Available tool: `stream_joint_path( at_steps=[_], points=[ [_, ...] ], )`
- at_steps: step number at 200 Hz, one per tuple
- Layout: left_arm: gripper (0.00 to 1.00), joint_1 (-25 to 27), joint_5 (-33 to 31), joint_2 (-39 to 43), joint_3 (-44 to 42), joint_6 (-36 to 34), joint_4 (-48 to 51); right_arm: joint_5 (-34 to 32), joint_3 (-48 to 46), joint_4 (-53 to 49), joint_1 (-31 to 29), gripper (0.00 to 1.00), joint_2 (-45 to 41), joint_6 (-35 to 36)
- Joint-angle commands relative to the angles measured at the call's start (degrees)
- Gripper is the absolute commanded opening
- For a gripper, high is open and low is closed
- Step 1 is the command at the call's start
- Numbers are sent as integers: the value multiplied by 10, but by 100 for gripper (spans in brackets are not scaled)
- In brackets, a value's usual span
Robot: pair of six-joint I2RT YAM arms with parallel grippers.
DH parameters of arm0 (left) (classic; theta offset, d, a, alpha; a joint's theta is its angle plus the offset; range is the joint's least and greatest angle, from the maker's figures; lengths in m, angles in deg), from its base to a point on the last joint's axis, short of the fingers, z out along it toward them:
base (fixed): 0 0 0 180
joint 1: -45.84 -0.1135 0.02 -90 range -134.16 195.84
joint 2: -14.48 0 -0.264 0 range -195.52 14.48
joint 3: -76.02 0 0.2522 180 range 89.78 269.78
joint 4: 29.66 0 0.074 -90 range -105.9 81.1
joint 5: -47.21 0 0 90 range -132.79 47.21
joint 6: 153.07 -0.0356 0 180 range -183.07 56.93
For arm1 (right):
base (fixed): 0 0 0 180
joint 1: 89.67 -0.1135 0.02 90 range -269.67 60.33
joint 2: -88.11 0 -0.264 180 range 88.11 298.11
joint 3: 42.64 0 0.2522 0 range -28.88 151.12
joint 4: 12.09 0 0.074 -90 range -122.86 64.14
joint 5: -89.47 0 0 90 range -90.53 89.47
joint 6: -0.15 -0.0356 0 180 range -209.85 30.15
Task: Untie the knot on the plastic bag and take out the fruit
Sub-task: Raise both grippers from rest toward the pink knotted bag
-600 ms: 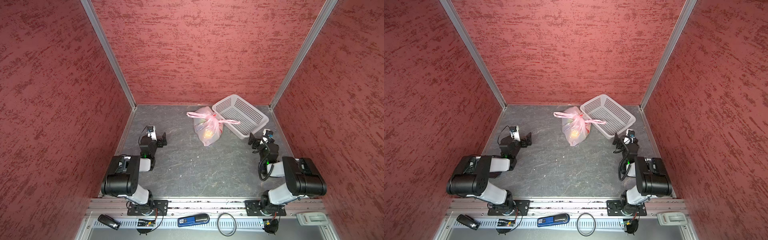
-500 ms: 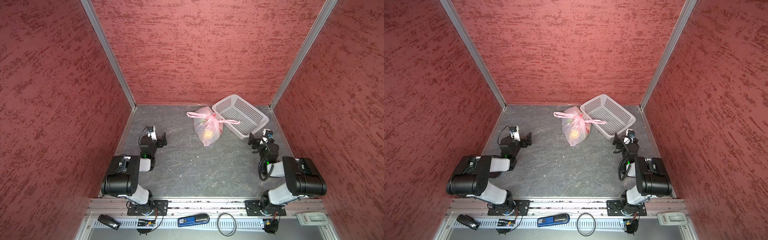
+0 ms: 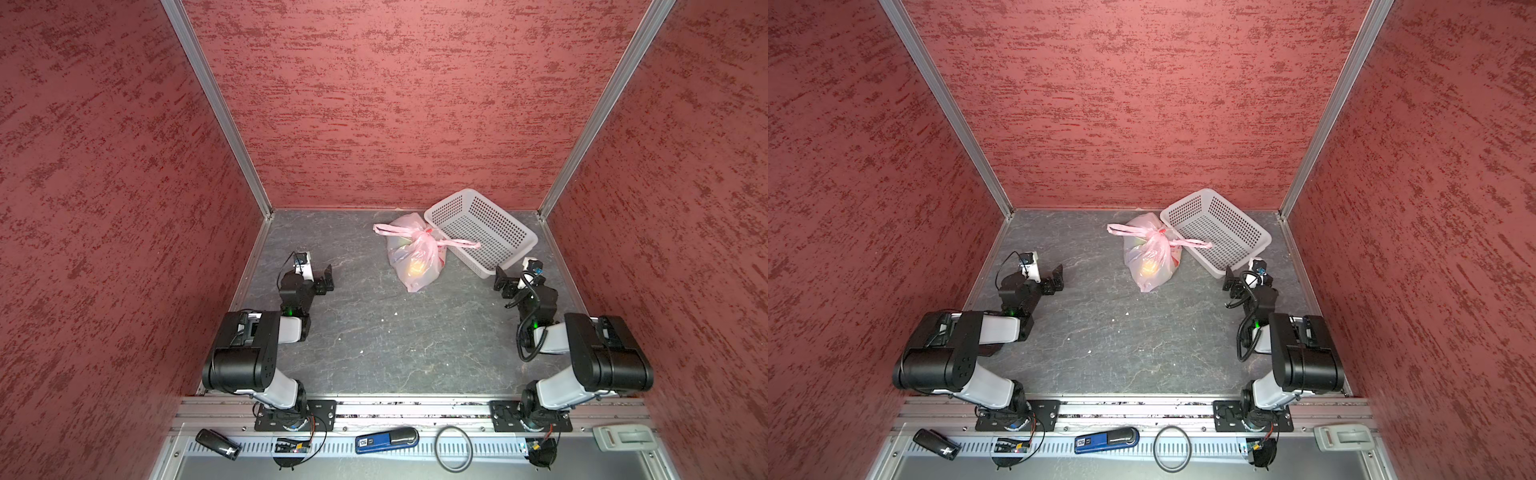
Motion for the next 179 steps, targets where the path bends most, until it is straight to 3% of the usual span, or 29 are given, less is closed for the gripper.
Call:
stream_joint_path(
  at_steps=[1, 109, 148, 179],
  points=[
    [100, -4, 5, 1, 8, -3, 2, 9, 9, -1, 1, 99, 4, 6],
    [100, -4, 7, 6, 7, -5, 3, -7, 8, -15, 0, 99, -20, 2],
    [100, 2, 11, 101, 75, 1, 218, -45, 88, -306, -15, 99, -180, -20],
    [100, 13, 35, 161, 128, 26, 364, -41, 187, -505, -55, 99, -212, 2]
  ],
)
